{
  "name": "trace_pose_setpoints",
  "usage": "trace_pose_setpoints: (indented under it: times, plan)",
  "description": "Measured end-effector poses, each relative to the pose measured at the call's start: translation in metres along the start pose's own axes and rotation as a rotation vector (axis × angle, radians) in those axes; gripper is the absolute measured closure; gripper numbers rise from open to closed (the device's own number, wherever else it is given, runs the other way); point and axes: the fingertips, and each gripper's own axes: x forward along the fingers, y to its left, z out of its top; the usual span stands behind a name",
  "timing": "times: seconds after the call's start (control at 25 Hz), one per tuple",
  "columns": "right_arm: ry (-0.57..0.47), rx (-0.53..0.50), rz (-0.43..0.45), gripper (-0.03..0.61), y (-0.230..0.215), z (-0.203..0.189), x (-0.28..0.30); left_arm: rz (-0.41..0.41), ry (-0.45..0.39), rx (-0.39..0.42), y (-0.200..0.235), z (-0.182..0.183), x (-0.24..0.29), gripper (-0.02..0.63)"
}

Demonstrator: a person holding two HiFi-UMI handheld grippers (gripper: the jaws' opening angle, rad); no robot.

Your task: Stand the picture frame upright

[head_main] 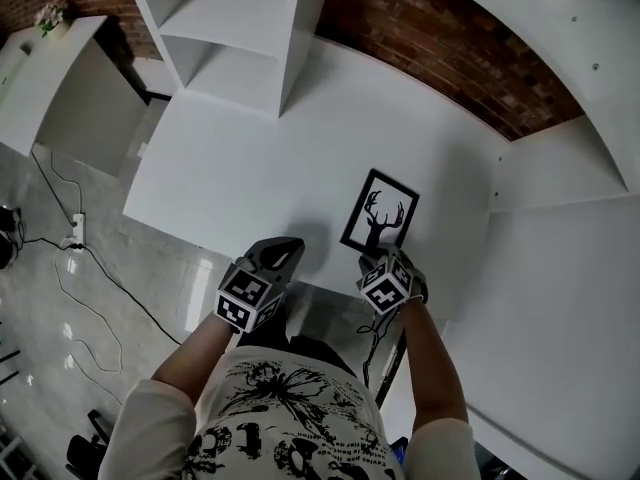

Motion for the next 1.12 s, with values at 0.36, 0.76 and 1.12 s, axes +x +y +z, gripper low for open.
trace_pose_setpoints:
  times: [0.36,0.76,1.12]
  plan:
    - [-0.019,-0.118,-0.058,0.488,-0.003,-0.003,0.004,0.04,0.016,-0.056,-0.011,-0.027,-0.012,0.604]
    - [-0.033,-0.288,-0.021,0.503,0.021,-0.008,-0.001,0.057,0.05,-0.076,-0.042,-0.053,-0.017,0.604]
    - [-0.041,-0.339,0.01,0.503,0.07,-0.028,-0.017,0.074,0.101,-0.056,-0.066,-0.077,-0.03,0.604]
